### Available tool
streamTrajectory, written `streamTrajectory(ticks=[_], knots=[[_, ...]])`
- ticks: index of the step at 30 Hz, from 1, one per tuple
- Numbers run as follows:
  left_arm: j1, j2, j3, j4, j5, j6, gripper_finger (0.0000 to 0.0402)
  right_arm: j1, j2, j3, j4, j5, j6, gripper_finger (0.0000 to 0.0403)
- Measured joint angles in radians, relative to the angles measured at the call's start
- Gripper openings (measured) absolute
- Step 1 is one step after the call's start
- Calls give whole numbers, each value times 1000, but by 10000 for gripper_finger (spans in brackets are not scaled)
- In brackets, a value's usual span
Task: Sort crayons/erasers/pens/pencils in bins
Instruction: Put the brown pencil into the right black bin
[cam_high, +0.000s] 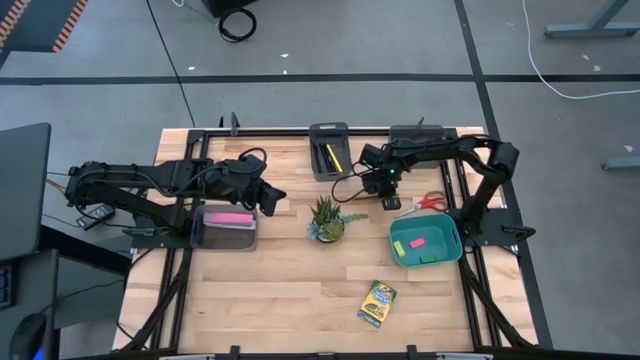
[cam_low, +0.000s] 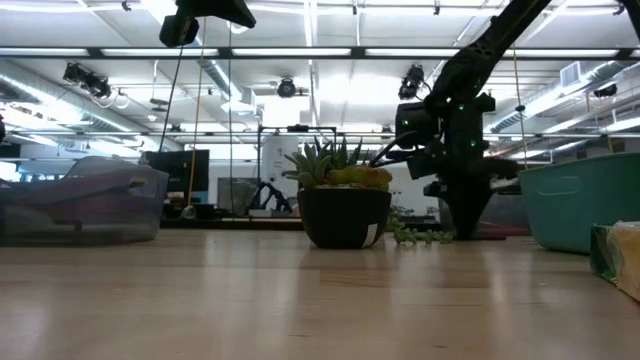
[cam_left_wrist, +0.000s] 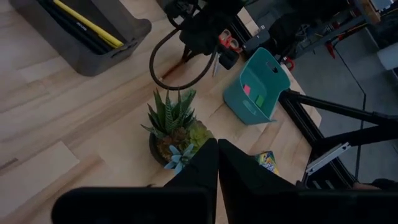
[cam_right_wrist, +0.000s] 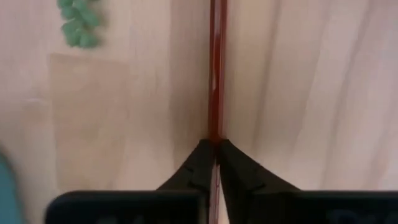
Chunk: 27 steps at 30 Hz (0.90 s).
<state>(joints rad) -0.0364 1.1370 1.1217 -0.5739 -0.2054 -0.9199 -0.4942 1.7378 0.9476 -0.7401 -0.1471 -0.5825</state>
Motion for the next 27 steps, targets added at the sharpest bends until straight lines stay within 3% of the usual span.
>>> streamTrajectory(ticks=[10, 27], knots=[[0, 0, 0, 1, 0, 30, 26, 0, -31, -6, -128, 1, 44, 6], [66, 0, 0, 3, 0, 174, 26, 2, -418, -5, -209, 61, 244, 5]])
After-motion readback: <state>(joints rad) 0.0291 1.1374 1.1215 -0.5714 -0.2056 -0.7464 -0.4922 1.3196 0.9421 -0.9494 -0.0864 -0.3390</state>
